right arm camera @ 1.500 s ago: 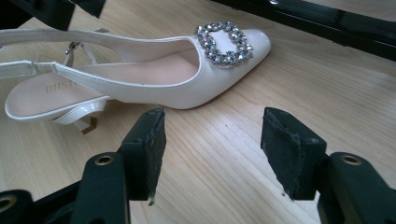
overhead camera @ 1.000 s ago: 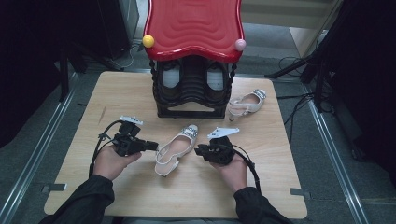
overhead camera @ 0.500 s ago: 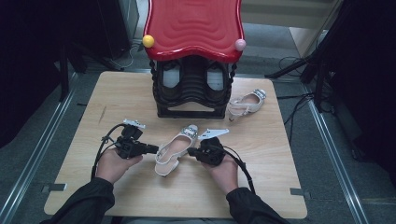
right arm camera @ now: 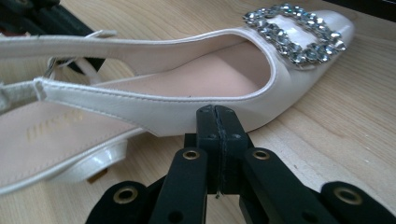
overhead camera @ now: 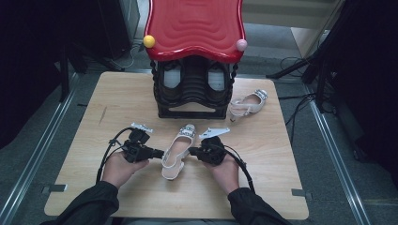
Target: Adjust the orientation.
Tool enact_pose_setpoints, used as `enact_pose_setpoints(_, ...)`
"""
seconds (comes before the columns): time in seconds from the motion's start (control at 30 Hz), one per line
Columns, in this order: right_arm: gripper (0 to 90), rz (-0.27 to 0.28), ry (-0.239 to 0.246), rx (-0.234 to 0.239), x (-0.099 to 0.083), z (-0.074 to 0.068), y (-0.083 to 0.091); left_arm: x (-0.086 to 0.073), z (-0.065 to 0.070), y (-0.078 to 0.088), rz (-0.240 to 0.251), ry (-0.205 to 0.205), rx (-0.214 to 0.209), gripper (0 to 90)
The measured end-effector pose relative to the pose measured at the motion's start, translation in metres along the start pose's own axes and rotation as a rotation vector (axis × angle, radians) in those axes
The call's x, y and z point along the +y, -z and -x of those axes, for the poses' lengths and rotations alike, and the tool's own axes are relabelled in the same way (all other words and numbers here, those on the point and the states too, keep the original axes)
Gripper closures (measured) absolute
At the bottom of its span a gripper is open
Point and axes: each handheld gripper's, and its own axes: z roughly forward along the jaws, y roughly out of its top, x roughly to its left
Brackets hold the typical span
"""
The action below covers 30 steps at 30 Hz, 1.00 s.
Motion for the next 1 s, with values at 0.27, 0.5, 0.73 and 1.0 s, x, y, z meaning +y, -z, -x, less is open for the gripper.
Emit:
enact_pose_setpoints(0.27,90.0,-0.004,-0.014,-0.004,0.001,0.004,0.001,0.001,0.005,-0.006,0.005,0.005,-0.047,89.1)
enact_pose_setpoints(0.5,86.4,-0.009,-0.012,-0.018,0.002,0.006,0.005,0.003,0.001,0.005,0.024,-0.006,-0.030,83.4)
enact_pose_setpoints(0.73,61.7,0.027,-0.035,-0.017,0.009,0.012,0.019,0.005,-0.005,0.021,0.066,-0.039,-0.047,71.7)
enact_pose_setpoints(1.0,47.8,0.037,-0.071,-0.044,0.011,0.028,0.034,0.005,-0.012,0.031,0.110,-0.052,-0.059,40.8)
